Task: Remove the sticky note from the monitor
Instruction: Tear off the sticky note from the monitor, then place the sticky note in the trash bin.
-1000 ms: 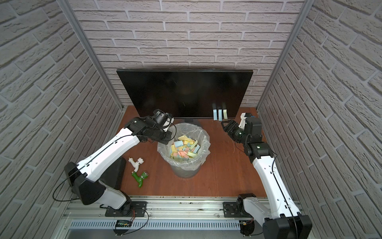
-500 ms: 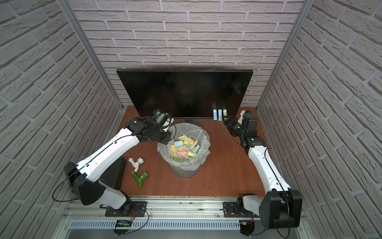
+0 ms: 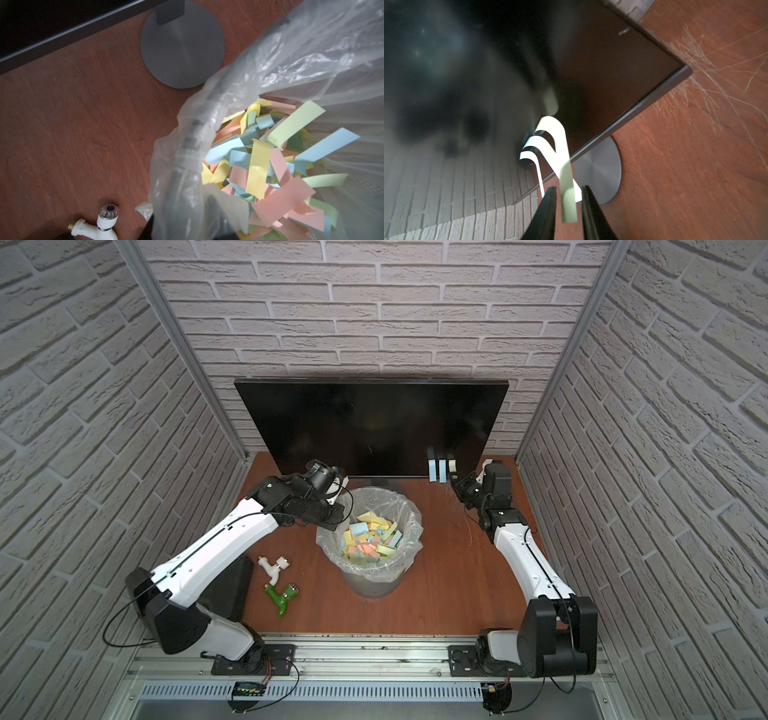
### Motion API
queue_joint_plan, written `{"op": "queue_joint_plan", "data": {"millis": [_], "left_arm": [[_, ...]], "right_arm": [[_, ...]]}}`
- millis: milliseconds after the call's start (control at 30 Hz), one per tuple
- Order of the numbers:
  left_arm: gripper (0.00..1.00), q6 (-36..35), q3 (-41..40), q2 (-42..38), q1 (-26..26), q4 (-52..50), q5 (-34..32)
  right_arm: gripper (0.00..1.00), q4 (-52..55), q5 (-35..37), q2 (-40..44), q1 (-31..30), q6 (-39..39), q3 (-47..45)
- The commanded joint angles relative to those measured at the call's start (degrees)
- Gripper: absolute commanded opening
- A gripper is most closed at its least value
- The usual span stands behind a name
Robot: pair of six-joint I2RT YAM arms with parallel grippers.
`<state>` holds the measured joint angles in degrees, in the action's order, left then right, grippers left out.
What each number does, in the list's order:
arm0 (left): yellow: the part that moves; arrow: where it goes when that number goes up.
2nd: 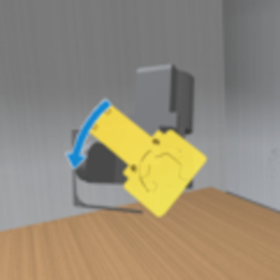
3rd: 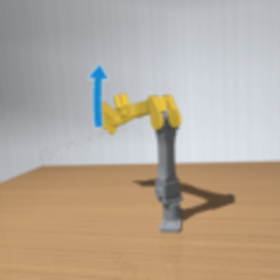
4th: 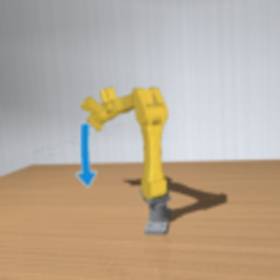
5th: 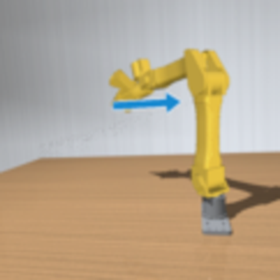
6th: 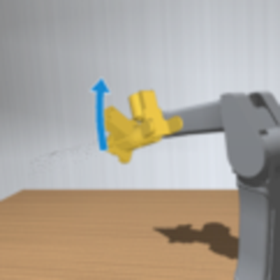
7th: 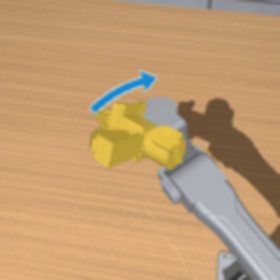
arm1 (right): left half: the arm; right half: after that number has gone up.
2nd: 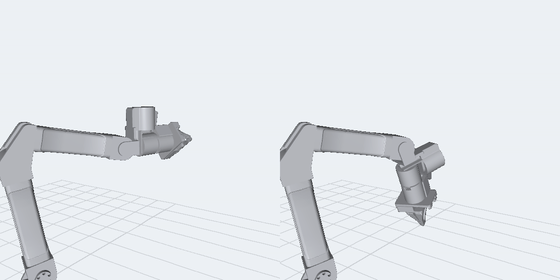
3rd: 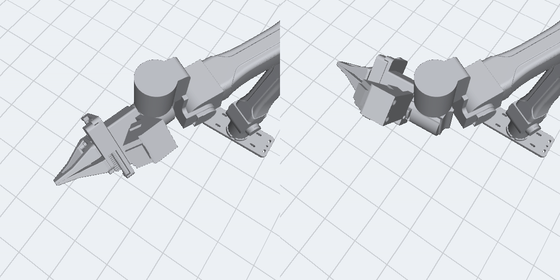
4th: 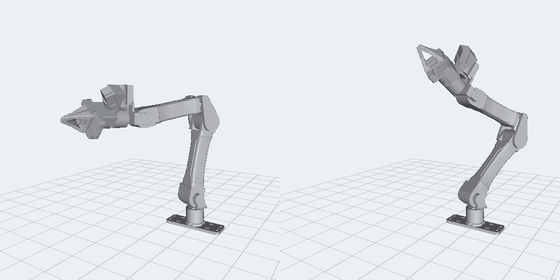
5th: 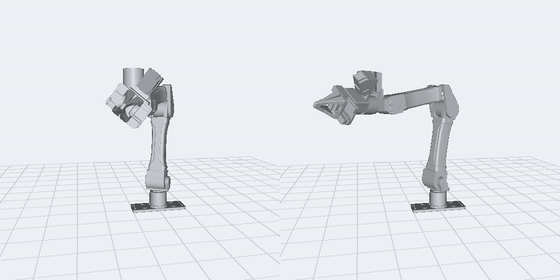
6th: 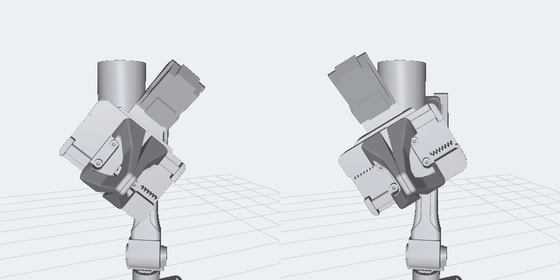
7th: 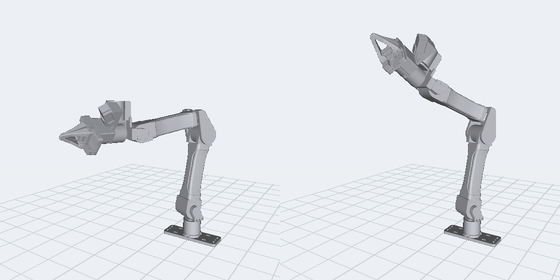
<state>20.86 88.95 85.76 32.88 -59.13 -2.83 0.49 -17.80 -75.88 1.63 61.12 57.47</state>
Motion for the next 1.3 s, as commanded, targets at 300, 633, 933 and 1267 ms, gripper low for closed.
{"op": "queue_joint_plan", "data": {"millis": [300,633,933,1267], "left_arm": [[0.34,0.23,-0.35,-1.19,0.08,0.7,0.53],[0.34,0.25,-0.44,-1.47,0.01,0.71,0.39],[0.34,0.27,-0.66,-1.3,0.07,0.89,0.46],[0.34,0.39,-1.08,-1.22,0.08,1.03,0.26]], "right_arm": [[0.03,-0.5,1.27,5.5,0.14,-2.2,1.15],[0.03,2.36,-0.78,10.74,0.09,-3.02,0.56],[0.03,14.48,-4.09,15.87,-8.56,-14.91,7.43],[0.03,29.38,4.28,9.94,-33.28,-31.26,16.81]]}}
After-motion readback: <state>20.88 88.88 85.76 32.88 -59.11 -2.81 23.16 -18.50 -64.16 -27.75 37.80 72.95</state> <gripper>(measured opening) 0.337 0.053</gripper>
